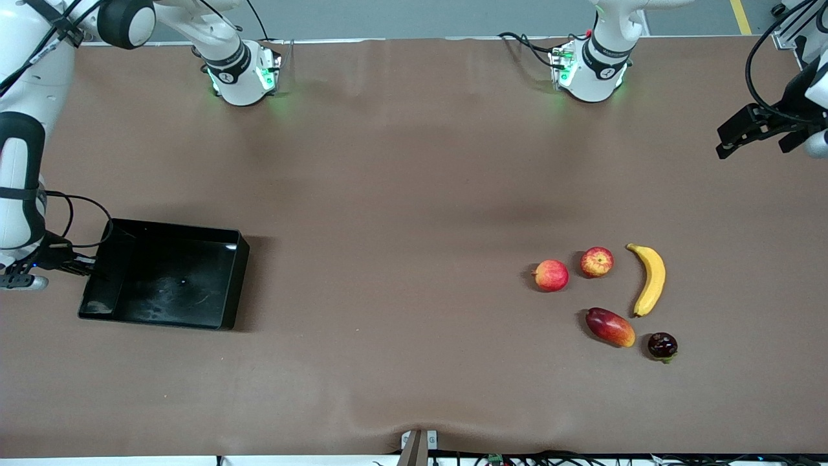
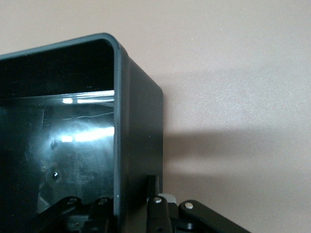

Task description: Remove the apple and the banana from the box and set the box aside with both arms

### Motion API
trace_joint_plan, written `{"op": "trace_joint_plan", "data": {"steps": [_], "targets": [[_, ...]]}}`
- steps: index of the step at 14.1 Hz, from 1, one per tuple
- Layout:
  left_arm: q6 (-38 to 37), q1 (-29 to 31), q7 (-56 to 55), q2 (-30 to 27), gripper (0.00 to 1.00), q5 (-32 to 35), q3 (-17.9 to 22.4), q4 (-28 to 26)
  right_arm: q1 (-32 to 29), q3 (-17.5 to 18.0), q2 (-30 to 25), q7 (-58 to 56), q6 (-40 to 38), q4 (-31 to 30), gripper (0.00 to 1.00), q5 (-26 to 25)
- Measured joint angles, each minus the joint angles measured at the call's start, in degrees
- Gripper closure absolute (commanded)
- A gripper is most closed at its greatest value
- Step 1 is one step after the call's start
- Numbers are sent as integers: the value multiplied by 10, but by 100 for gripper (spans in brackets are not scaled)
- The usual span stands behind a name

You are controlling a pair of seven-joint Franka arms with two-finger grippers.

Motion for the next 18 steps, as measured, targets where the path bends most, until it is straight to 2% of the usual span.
{"op": "trace_joint_plan", "data": {"steps": [1, 2, 3, 4, 5, 11, 18], "targets": [[-1, -1, 0, 0, 0, 0, -1, 0, 0, 0, 2, 0, 2, 1, 100, 1], [-1, -1, 0, 0, 0, 0, -1, 0, -1, 0, 3, 0, 3, 3, 91, 1], [-1, -2, 0, 0, 0, 0, -2, 0, -1, 0, 6, 0, 3, 7, 55, 1], [-2, -2, 0, 0, 0, 0, -2, 0, -1, 0, 9, 0, 3, 14, 10, 1], [-2, -2, 0, 0, 0, 0, -2, 0, -1, 0, 12, 0, 3, 20, 0, 2], [-2, 1, 0, 1, 0, 0, 3, 3, -3, -1, 12, -8, -11, 78, 0, -6], [-7, 1, 0, 7, 0, 0, 3, 3, -17, -3, 10, 36, -143, 206, 0, -77]]}}
